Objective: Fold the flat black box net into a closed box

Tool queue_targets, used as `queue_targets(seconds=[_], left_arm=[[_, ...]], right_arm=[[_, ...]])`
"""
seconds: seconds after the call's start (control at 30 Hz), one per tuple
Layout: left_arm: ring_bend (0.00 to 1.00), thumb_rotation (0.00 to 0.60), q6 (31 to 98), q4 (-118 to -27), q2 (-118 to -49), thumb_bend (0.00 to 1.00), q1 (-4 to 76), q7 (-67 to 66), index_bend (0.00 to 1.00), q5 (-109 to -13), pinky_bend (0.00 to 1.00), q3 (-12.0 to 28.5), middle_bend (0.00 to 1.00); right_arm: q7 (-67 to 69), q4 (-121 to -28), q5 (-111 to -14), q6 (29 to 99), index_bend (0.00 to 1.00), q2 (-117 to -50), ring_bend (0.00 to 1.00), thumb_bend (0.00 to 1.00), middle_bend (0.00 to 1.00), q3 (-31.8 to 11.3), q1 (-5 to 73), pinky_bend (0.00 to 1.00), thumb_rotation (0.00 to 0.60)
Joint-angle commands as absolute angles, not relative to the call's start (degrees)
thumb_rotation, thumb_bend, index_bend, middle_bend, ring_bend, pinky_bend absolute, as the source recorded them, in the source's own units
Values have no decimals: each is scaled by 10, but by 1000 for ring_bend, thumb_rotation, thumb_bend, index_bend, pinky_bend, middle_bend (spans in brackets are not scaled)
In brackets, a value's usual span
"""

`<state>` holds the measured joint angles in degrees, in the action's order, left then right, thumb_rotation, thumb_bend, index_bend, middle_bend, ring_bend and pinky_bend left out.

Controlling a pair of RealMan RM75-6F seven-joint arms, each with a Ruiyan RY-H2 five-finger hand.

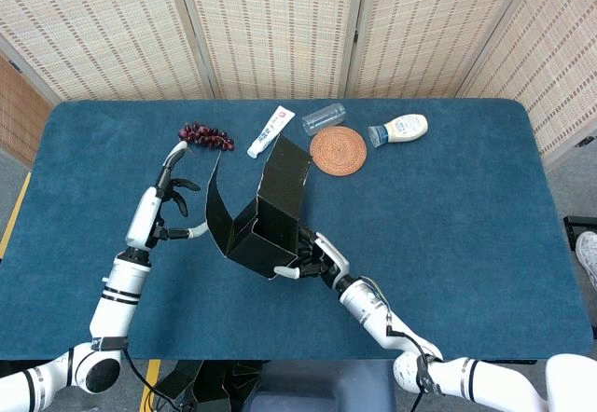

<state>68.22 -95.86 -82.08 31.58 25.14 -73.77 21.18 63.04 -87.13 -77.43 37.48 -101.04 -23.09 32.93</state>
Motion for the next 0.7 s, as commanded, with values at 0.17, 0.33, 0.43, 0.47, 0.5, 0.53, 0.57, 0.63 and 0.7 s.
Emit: queue_targets(seconds=[0.17,0.33,0.43,0.47,0.5,0.53,0.57,0.63,0.7], left_arm=[[442,600,673,-925,-805,53,339,263,238,-804,638,193,99],[468,600,659,-903,-781,39,356,279,362,-848,650,176,225],[471,600,657,-890,-771,35,365,283,411,-876,652,163,272],[472,600,656,-888,-767,34,367,287,421,-884,652,159,282],[473,600,659,-886,-763,33,369,291,427,-892,653,155,290],[474,600,662,-884,-762,32,371,293,431,-897,654,154,292],[476,600,666,-883,-761,30,372,294,437,-901,658,152,292],[479,600,675,-883,-759,28,374,301,441,-906,666,151,293],[480,600,679,-884,-757,27,376,308,440,-910,667,150,293]], right_arm=[[616,-873,-778,370,259,-992,765,203,381,-215,347,1000,600],[606,-877,-772,366,259,-975,765,204,381,-209,359,1000,600],[607,-881,-771,365,261,-968,765,204,381,-206,365,1000,600],[608,-882,-771,365,264,-966,765,204,382,-205,366,1000,600],[609,-882,-770,365,265,-964,765,204,383,-204,368,1000,600],[611,-882,-770,365,266,-963,765,204,385,-203,370,1000,600],[612,-881,-770,364,267,-962,765,203,385,-201,371,1000,600],[614,-879,-772,363,267,-961,765,203,385,-197,375,1000,600],[621,-879,-774,363,267,-961,765,203,385,-194,377,1000,600]])
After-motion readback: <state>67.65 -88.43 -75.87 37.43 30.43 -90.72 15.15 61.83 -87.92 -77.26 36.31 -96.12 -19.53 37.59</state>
